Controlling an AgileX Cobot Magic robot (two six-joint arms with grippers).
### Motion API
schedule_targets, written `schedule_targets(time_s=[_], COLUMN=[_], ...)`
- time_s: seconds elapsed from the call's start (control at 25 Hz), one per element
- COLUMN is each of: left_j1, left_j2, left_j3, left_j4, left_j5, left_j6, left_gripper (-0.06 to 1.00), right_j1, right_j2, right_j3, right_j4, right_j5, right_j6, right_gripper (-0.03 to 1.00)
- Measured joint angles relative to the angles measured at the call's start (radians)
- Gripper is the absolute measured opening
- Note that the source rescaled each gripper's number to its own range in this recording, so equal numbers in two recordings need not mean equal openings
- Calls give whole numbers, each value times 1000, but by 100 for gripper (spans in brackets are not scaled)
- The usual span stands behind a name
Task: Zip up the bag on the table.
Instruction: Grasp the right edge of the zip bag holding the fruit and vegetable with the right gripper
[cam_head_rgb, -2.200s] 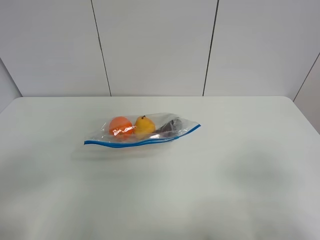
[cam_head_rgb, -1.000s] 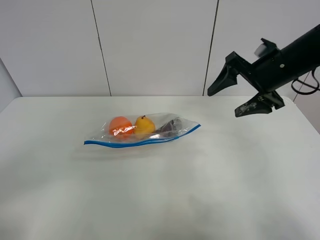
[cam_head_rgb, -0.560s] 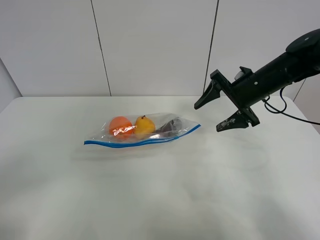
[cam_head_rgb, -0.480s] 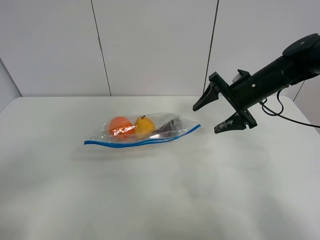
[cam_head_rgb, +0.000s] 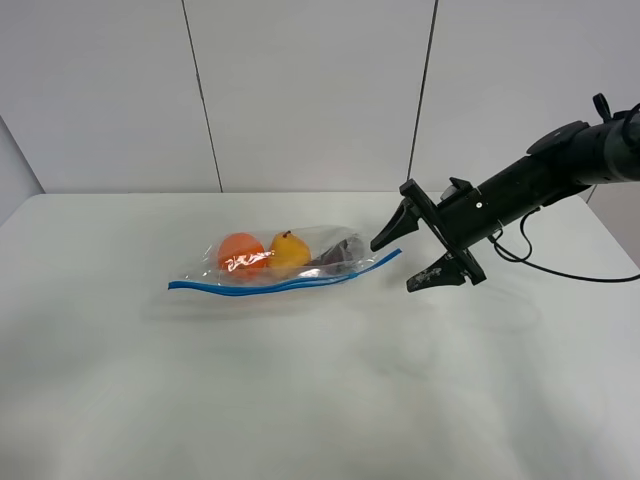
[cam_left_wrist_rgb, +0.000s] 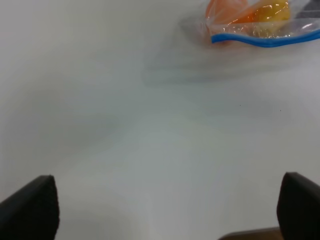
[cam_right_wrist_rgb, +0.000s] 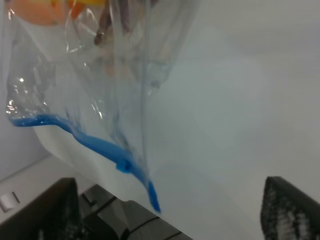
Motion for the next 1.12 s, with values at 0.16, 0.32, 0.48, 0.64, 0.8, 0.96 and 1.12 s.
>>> schedule_targets(time_s=[0.16, 0.32, 0.48, 0.64, 0.8, 0.96, 1.12], left_j1=[0, 0, 0, 0, 0, 0, 0], left_j2=[0, 0, 0, 0, 0, 0, 0], left_j3=[0, 0, 0, 0, 0, 0, 0], left_j4=[0, 0, 0, 0, 0, 0, 0], left_j5=[0, 0, 0, 0, 0, 0, 0], left_j6=[0, 0, 0, 0, 0, 0, 0], left_gripper=[100, 100, 100, 100, 100, 100, 100], right_j1=[0, 0, 0, 0, 0, 0, 0], right_j2=[3, 3, 3, 3, 3, 3, 3], right_j3=[-2, -2, -2, -2, -2, -2, -2], right_j4=[10, 9, 9, 9, 9, 9, 9], right_j5=[-18, -22, -22, -15, -16, -20, -19], right_j6=[-13, -27, -28, -28, -28, -28, -29], right_gripper=[72, 71, 71, 71, 71, 71, 71])
